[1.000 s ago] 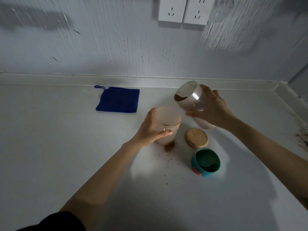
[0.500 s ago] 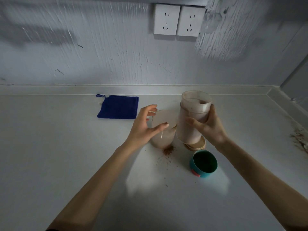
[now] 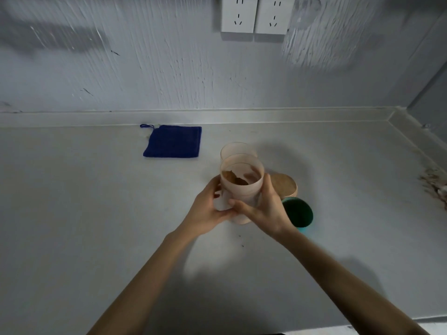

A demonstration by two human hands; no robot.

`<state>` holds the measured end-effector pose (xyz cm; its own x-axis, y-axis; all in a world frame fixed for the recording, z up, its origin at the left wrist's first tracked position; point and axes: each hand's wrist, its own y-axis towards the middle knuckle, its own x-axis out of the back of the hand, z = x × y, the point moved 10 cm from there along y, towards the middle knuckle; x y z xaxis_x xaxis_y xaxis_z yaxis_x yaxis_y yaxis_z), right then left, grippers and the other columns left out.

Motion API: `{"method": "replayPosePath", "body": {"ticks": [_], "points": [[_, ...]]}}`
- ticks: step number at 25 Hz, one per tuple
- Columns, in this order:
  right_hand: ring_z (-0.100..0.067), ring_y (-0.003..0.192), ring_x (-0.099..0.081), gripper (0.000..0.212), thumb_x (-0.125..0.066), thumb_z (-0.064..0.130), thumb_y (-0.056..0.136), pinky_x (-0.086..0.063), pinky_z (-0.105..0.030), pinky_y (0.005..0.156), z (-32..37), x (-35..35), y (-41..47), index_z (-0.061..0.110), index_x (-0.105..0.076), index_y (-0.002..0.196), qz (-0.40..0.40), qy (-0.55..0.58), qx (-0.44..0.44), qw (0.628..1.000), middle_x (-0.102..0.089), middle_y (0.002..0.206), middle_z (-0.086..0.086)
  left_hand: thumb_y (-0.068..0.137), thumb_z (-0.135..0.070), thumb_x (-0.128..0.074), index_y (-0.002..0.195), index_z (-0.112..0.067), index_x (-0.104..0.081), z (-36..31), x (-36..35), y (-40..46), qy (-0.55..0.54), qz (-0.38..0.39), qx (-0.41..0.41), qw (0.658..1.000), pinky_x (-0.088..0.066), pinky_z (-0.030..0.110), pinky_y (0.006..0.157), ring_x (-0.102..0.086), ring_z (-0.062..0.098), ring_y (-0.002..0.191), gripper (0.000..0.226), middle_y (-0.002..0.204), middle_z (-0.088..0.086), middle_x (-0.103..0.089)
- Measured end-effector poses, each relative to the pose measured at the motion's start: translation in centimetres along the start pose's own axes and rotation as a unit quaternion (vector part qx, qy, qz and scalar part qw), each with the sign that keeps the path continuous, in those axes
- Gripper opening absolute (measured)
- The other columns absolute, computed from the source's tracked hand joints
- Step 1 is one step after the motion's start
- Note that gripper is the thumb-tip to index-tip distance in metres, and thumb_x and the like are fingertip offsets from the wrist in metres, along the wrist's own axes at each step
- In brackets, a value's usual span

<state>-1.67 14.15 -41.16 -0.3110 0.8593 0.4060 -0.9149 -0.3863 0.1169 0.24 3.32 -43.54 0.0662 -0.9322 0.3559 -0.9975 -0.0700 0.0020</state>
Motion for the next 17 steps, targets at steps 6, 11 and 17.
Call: {"method": "replayPosePath", "body": {"ticks": [6, 11, 17], "points": [[-0.003, 0.116, -0.039, 0.084, -0.076, 0.027, 0.066, -0.033, -0.018, 0.095, -1.2, -5.0, -0.3, 0.019, -0.025, 0.132, 0.068, -0.031, -0.011, 0.997, -0.045, 0.134, -0.002, 0.066, -0.008, -0.075, 0.126, -0.016, -0.039, 4.4, 2.1, -2.5, -0.002, -0.046, 0.061, 0.997, -0.046, 0.019, 0.088, -0.049, 0.005, 0.103, 0.07, 0.108, -0.012, -0.049], [-0.004, 0.118, -0.038, 0.086, -0.077, 0.029, 0.064, -0.034, -0.018, 0.095, -2.3, -6.1, -0.4, 0.021, -0.024, 0.132, 0.091, -0.022, -0.028, 0.995, -0.044, 0.135, 0.0, 0.067, -0.007, -0.075, 0.126, -0.015, -0.038, 5.8, 1.9, -2.9, -0.011, -0.048, 0.073, 0.996, -0.046, 0.036, 0.097, -0.048, 0.014, 0.109, 0.07, 0.115, -0.004, -0.048], [-0.012, 0.125, -0.035, 0.075, -0.066, 0.037, 0.076, -0.035, -0.03, 0.103, -2.9, -4.0, -1.4, 0.024, -0.023, 0.136, 0.089, -0.075, -0.018, 0.993, -0.037, 0.14, -0.002, 0.063, -0.014, -0.079, 0.12, -0.024, -0.032, 6.1, 0.9, -2.3, -0.06, -0.038, 0.056, 0.996, -0.049, 0.022, 0.089, -0.049, 0.012, 0.109, 0.075, 0.121, -0.001, -0.045]]}}
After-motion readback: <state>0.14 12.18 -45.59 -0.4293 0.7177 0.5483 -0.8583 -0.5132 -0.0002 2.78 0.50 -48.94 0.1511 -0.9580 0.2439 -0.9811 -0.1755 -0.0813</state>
